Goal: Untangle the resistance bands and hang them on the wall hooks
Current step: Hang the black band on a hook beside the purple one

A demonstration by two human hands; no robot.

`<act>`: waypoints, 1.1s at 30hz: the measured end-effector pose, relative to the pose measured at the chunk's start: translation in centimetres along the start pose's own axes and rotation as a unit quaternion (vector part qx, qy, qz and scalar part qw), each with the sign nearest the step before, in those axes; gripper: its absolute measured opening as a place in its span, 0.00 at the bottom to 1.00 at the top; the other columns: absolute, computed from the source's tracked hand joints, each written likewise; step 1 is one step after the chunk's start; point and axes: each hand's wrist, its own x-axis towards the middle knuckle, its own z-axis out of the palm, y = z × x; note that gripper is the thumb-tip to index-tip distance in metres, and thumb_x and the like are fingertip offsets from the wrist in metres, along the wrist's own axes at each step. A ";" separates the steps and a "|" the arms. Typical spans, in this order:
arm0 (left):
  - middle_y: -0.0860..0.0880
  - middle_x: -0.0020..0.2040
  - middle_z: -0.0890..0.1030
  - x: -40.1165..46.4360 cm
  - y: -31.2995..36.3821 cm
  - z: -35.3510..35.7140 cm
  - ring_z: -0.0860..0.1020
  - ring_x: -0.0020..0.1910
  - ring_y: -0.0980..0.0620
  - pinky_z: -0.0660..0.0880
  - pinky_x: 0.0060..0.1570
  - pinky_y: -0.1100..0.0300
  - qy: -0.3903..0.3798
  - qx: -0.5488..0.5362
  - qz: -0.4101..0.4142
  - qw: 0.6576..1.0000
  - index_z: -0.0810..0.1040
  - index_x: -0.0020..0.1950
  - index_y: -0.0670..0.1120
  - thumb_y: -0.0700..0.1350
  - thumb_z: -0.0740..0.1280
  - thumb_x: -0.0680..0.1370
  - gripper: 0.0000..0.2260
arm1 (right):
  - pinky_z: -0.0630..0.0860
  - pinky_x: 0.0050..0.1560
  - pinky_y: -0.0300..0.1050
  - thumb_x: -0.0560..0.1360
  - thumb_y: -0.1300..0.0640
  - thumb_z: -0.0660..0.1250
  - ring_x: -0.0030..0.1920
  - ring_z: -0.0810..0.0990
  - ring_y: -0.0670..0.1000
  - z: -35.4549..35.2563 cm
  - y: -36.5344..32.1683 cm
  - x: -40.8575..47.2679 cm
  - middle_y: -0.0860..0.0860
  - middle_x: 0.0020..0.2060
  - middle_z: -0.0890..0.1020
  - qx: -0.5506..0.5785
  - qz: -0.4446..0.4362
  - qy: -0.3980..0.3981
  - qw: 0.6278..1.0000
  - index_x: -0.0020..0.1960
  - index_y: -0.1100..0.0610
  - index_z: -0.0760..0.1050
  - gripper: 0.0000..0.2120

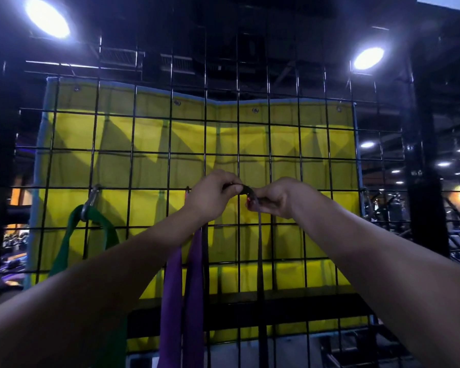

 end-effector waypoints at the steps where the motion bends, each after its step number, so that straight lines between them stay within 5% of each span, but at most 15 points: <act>1: 0.47 0.50 0.76 0.0 0.1 0.0 0.73 0.50 0.51 0.68 0.49 0.60 -0.004 0.007 -0.007 1.000 0.80 0.55 0.42 0.44 0.63 0.78 0.10 | 0.74 0.20 0.34 0.76 0.63 0.65 0.17 0.76 0.46 0.0 0.0 0.0 0.53 0.16 0.76 -0.007 0.000 0.002 1.000 0.38 0.64 0.72 0.09; 6: 0.44 0.47 0.81 1.1 1.3 -0.5 0.77 0.47 0.49 0.73 0.45 0.58 -0.065 0.035 -0.092 0.993 0.82 0.51 0.39 0.42 0.63 0.78 0.09 | 0.72 0.18 0.33 0.75 0.60 0.67 0.16 0.75 0.44 0.2 0.1 -0.1 0.53 0.19 0.78 -0.035 -0.006 0.026 0.999 0.37 0.63 0.71 0.10; 10: 0.42 0.49 0.83 1.7 2.3 -1.3 0.79 0.50 0.46 0.75 0.50 0.55 -0.128 0.086 -0.077 0.985 0.83 0.49 0.39 0.41 0.64 0.76 0.09 | 0.74 0.22 0.33 0.75 0.59 0.67 0.18 0.77 0.44 0.1 -0.1 0.2 0.51 0.19 0.78 -0.052 0.005 0.021 0.998 0.37 0.62 0.72 0.10; 16: 0.39 0.48 0.83 0.8 2.1 -0.8 0.79 0.50 0.44 0.76 0.50 0.52 -0.165 0.039 -0.119 0.978 0.83 0.48 0.37 0.39 0.66 0.74 0.08 | 0.73 0.27 0.33 0.72 0.56 0.70 0.33 0.76 0.45 0.1 0.0 0.4 0.50 0.33 0.77 -0.122 -0.005 0.049 0.991 0.37 0.59 0.72 0.11; 18: 0.38 0.47 0.82 0.9 2.2 -0.7 0.78 0.45 0.46 0.74 0.45 0.53 -0.182 0.034 -0.147 0.972 0.82 0.48 0.35 0.39 0.66 0.74 0.09 | 0.75 0.30 0.35 0.71 0.57 0.72 0.33 0.77 0.47 0.2 0.2 0.5 0.52 0.34 0.78 -0.122 -0.021 0.064 0.990 0.37 0.60 0.72 0.10; 22: 0.48 0.23 0.76 0.1 2.7 -0.6 0.72 0.20 0.56 0.65 0.21 0.69 -0.180 -0.025 -0.234 0.955 0.75 0.36 0.39 0.39 0.67 0.74 0.07 | 0.76 0.30 0.38 0.68 0.57 0.74 0.31 0.78 0.48 0.4 0.6 0.6 0.54 0.32 0.79 -0.129 -0.067 0.104 0.984 0.37 0.61 0.72 0.12; 24: 0.47 0.25 0.77 -0.4 2.9 -0.6 0.72 0.15 0.58 0.62 0.15 0.71 -0.184 -0.107 -0.283 0.935 0.72 0.39 0.40 0.38 0.66 0.76 0.07 | 0.74 0.29 0.38 0.67 0.55 0.75 0.30 0.77 0.48 0.4 0.9 0.5 0.54 0.32 0.79 -0.152 -0.086 0.130 0.976 0.39 0.62 0.73 0.13; 27: 0.44 0.31 0.78 -0.7 2.7 -0.2 0.78 0.20 0.55 0.67 0.18 0.70 -0.173 -0.141 -0.307 0.925 0.72 0.40 0.39 0.40 0.64 0.77 0.08 | 0.74 0.32 0.40 0.66 0.56 0.76 0.29 0.77 0.49 0.6 1.1 0.1 0.56 0.34 0.80 -0.144 -0.109 0.151 0.972 0.45 0.64 0.76 0.15; 30: 0.45 0.33 0.78 -1.3 1.7 1.0 0.84 0.39 0.47 0.79 0.37 0.59 -0.120 -0.074 -0.224 0.964 0.77 0.39 0.40 0.43 0.65 0.77 0.09 | 0.73 0.26 0.36 0.67 0.55 0.76 0.26 0.77 0.47 0.7 1.3 -0.4 0.54 0.31 0.78 -0.131 -0.120 0.146 0.973 0.42 0.62 0.75 0.13; 33: 0.46 0.34 0.79 -2.5 1.3 1.5 0.83 0.42 0.46 0.78 0.44 0.54 -0.073 -0.069 -0.169 0.980 0.81 0.41 0.44 0.45 0.65 0.77 0.08 | 0.76 0.32 0.36 0.71 0.53 0.72 0.33 0.79 0.49 0.6 1.8 -0.8 0.54 0.33 0.79 -0.112 -0.128 0.130 0.977 0.37 0.60 0.75 0.11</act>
